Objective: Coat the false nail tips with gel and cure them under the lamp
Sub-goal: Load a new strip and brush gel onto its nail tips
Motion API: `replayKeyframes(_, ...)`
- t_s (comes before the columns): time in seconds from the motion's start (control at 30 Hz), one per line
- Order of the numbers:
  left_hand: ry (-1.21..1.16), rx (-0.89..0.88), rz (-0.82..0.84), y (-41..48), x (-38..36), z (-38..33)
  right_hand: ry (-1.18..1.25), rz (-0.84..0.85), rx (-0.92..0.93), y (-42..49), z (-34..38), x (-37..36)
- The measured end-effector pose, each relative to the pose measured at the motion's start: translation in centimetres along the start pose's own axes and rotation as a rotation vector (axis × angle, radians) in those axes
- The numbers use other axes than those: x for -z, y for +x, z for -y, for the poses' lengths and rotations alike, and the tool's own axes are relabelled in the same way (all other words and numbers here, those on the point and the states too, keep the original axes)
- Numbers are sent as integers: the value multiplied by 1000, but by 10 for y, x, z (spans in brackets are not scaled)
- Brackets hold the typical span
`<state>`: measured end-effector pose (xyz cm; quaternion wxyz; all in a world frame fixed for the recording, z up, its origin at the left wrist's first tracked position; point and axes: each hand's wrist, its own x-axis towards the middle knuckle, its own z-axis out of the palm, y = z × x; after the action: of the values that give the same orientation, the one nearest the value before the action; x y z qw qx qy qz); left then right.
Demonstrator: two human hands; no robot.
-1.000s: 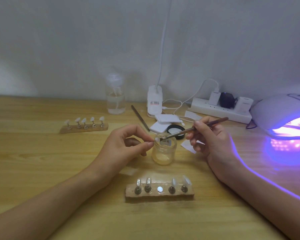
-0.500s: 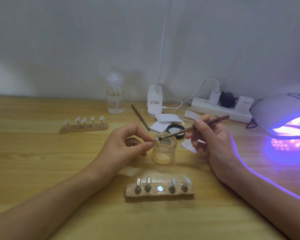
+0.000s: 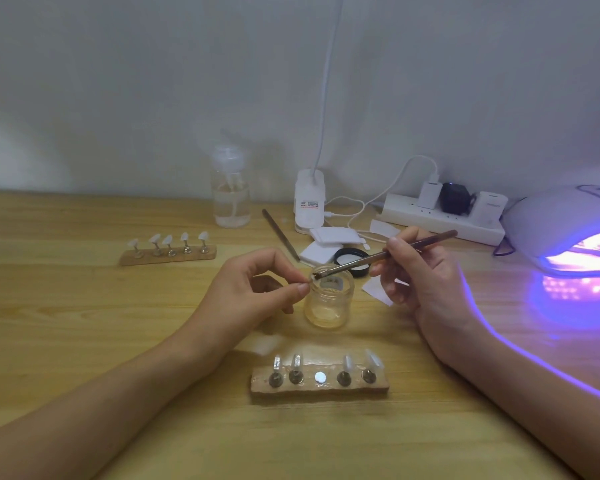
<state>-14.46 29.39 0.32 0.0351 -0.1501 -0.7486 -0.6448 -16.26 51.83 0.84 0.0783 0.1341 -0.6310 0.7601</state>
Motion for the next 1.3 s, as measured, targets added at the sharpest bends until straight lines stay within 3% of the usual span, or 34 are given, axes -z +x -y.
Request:
replayKeyframes(0.13, 1, 4, 0, -1, -1, -2, 7, -62, -19, 0, 1, 1)
replayKeyframes(0.57, 1, -3, -5, -1, -1, -3, -3, 24, 12, 0, -1, 0)
replayKeyframes(0.7, 15, 3, -9, -2, -1, -3, 19, -47, 7, 1, -1, 1)
replayKeyframes(0.83, 23, 13, -12, -3, -1, -4, 17, 10, 20, 1, -1, 0)
replayKeyframes(0.97, 35, 40, -10, -2, -1, -6, 24, -74, -7, 2, -2, 2)
replayKeyframes(1.1, 37, 54, 0, -2, -1, -6, 26, 19, -7, 1, 0, 1)
replayKeyframes(1.3, 16, 52, 15, -3, 0, -7, 49, -42, -18, 1, 0, 2)
